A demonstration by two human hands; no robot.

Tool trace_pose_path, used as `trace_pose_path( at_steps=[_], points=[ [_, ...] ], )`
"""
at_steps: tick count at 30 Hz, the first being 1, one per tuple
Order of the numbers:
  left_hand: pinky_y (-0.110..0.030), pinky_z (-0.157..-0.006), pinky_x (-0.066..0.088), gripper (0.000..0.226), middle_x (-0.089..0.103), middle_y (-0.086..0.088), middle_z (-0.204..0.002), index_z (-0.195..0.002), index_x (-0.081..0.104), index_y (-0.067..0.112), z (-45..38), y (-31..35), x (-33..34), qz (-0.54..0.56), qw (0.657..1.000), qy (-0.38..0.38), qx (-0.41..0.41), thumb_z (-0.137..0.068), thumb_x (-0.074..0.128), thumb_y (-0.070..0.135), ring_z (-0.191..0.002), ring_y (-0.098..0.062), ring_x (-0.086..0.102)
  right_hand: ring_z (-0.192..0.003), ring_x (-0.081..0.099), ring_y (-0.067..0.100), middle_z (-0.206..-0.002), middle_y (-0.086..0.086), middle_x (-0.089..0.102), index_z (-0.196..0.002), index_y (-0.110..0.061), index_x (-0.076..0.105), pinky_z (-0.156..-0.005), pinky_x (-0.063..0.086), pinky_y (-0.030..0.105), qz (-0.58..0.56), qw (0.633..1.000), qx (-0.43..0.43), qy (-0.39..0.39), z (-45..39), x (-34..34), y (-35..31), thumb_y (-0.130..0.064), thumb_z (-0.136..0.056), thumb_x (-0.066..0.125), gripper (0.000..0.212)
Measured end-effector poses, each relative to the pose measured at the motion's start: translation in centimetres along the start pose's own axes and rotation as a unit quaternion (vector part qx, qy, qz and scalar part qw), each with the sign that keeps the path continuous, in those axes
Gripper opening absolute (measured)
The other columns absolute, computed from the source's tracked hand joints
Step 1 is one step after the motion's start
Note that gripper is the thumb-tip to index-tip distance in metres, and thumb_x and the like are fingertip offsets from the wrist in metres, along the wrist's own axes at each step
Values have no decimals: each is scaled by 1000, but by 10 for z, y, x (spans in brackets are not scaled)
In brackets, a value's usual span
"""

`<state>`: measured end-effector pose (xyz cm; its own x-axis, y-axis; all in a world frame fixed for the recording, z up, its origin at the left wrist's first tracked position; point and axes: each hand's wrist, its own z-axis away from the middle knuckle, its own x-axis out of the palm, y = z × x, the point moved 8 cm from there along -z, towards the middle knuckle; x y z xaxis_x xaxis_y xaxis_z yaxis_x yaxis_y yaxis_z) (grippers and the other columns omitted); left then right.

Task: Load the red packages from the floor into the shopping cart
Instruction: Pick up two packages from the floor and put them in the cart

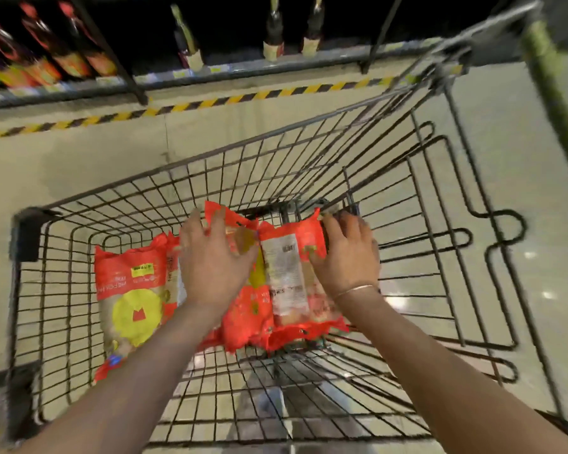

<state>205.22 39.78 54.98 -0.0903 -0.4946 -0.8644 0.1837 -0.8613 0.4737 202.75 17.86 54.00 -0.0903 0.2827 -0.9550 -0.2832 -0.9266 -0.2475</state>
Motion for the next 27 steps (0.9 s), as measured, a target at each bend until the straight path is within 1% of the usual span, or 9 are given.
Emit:
trace_pose_path(
  at_steps=[2, 4, 7, 10, 14, 18, 21, 24, 27],
  points=[
    [-52, -114, 28, 75, 39, -25, -149, -138, 50, 10, 1, 40, -31, -28, 997, 14, 65, -76, 71, 46, -137, -44, 33, -129, 44, 41, -136, 16, 52, -137, -24, 52, -98, 43, 54, 41, 997, -23, 55, 3, -48, -9, -48, -77, 69, 67],
    [-53, -114, 28, 73, 37, -17, -153, -140, 49, 14, 5, 81, -60, -48, 992, 19, 119, -78, 64, 50, -140, -41, 30, -121, 52, 43, -129, 20, 58, -132, -22, 57, -93, 46, 55, 71, 990, -33, 113, 9, -95, -13, -48, -70, 75, 70],
    [-52, -117, 23, 73, 25, -4, -160, -149, 35, 25, 16, 146, -96, -79, 975, 16, 207, -86, 61, 51, -146, -31, 19, -110, 58, 42, -119, 19, 63, -123, -18, 63, -89, 49, 54, 82, 979, -28, 186, 23, -165, -8, -44, -62, 81, 68],
    [-47, -119, 19, 75, 20, 2, -162, -152, 26, 28, 32, 213, -131, -90, 958, 24, 270, -88, 56, 54, -148, -26, 15, -104, 57, 40, -115, 14, 63, -119, -18, 64, -82, 49, 50, 92, 962, -2, 257, 46, -238, 10, -42, -64, 80, 62],
    [-46, -118, 22, 74, 28, 5, -159, -151, 30, 29, 70, 312, -161, -81, 925, 49, 369, -87, 56, 56, -146, -24, 22, -101, 58, 40, -115, 12, 63, -117, -20, 63, -79, 50, 47, 102, 932, 60, 342, 91, -327, 60, -46, -63, 80, 62],
    [-48, -118, 23, 72, 28, 8, -159, -150, 31, 32, 134, 405, -166, -58, 883, 47, 464, -87, 55, 56, -146, -21, 22, -106, 58, 41, -119, 12, 63, -120, -21, 62, -82, 50, 45, 126, 900, 139, 394, 153, -394, 127, -49, -65, 78, 63],
    [-48, -116, 27, 71, 32, 8, -157, -149, 34, 31, 195, 464, -155, -45, 843, 46, 534, -86, 54, 58, -144, -21, 27, -104, 60, 41, -115, 12, 66, -115, -20, 66, -80, 52, 45, 157, 866, 196, 431, 215, -433, 179, -50, -62, 82, 63],
    [-48, -116, 28, 70, 34, 8, -156, -148, 36, 31, 264, 513, -136, -31, 811, 28, 583, -86, 56, 57, -143, -20, 30, -108, 59, 40, -118, 13, 65, -117, -18, 65, -86, 51, 48, 181, 841, 245, 448, 281, -458, 229, -49, -66, 80, 62],
    [-50, -114, 30, 70, 39, 5, -154, -146, 41, 28, 341, 550, -116, -2, 772, 6, 635, -83, 62, 53, -141, -21, 33, -111, 57, 40, -120, 13, 64, -116, -19, 65, -88, 49, 48, 191, 813, 299, 461, 349, -472, 279, -47, -65, 80, 60]
  ],
)
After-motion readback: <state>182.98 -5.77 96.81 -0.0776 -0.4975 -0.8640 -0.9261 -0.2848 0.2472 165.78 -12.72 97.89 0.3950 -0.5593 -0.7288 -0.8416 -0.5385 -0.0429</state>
